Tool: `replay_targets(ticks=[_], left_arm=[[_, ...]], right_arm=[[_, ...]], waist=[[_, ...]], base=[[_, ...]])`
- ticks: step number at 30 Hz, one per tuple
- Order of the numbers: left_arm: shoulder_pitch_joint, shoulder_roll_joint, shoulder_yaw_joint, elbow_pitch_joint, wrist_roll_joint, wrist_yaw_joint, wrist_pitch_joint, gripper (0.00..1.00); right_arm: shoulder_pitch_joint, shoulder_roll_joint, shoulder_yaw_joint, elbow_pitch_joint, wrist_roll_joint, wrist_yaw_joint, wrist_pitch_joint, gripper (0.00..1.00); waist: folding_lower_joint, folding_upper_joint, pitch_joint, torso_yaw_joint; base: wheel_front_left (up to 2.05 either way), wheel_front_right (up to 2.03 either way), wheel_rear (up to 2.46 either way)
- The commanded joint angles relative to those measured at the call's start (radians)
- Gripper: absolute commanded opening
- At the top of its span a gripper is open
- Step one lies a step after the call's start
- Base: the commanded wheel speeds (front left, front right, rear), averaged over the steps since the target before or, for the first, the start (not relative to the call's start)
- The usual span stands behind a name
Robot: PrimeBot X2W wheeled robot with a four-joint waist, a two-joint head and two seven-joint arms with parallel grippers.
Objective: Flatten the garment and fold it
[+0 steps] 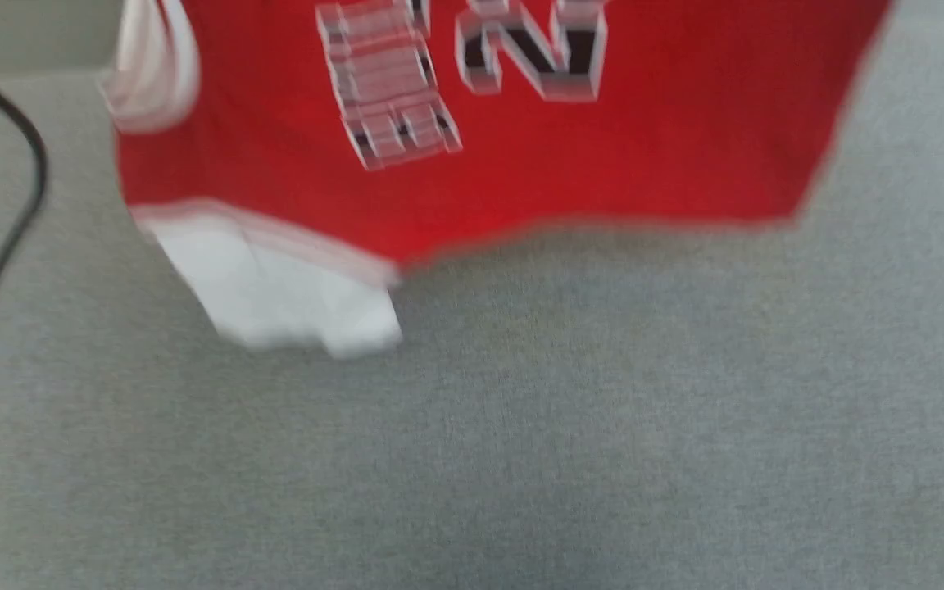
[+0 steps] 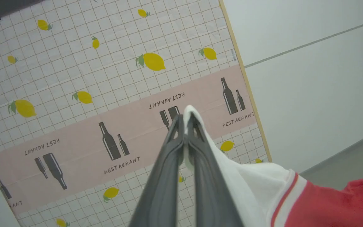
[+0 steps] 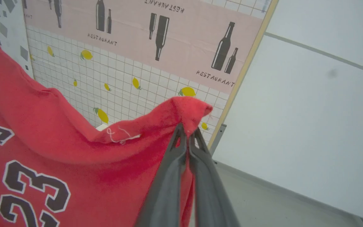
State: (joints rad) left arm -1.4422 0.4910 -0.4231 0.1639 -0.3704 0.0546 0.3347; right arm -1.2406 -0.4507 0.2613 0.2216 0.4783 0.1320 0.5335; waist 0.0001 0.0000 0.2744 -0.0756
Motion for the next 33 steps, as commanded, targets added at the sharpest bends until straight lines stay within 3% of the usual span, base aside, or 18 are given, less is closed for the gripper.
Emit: replay_targets(ticks=[1,8,15,16,23,27,33], left_arm=[[-0.059,-0.019,0.002,0.026,0.024,0.008,-0.028,0.0],[-0.278,-0.073,0.003,0.188,0.084,0.01,-0.187,0.0],[-0.337,-0.092,-0.027,0.267,0.115,-0.012,-0.305,0.0],[-0.31,-0.092,-0.039,0.29,0.116,-0.018,-0.351,0.0],[-0.179,-0.07,-0.072,0.267,0.111,-0.041,-0.438,0.0],[-0.053,-0.046,-0.077,0.172,0.077,-0.048,-0.445,0.0],[0.252,0.029,-0.06,-0.081,0.004,-0.002,-0.422,0.0]], right_arm=[[-0.055,0.008,0.006,0.03,-0.017,-0.001,-0.024,0.0],[-0.259,0.003,0.052,0.16,-0.08,-0.001,-0.13,0.0],[-0.348,-0.042,0.113,0.246,-0.12,-0.001,-0.261,0.0],[-0.353,-0.06,0.146,0.277,-0.126,-0.001,-0.332,0.0],[-0.296,-0.099,0.259,0.295,-0.056,-0.001,-0.447,0.0],[-0.222,-0.163,0.325,0.217,0.028,-0.001,-0.477,0.0],[0.002,-0.29,0.328,0.029,0.16,-0.001,-0.499,0.0]], waist=[[-0.0001,0.0,0.149,-0.03],[-0.0001,0.0,0.273,-0.001],[-0.0001,0.0,0.377,0.053],[-0.0001,0.0,0.421,0.074],[-0.0001,0.0,0.445,0.093],[-0.0001,0.0,0.423,0.103],[-0.0001,0.0,0.333,0.114]], base=[[0.0,0.0,0.0],[0.0,0.0,0.0],[0.0,0.0,0.0],[0.0,0.0,0.0],[0.0,0.0,0.0],[0.0,0.0,0.0],[0.0,0.0,0.0]])
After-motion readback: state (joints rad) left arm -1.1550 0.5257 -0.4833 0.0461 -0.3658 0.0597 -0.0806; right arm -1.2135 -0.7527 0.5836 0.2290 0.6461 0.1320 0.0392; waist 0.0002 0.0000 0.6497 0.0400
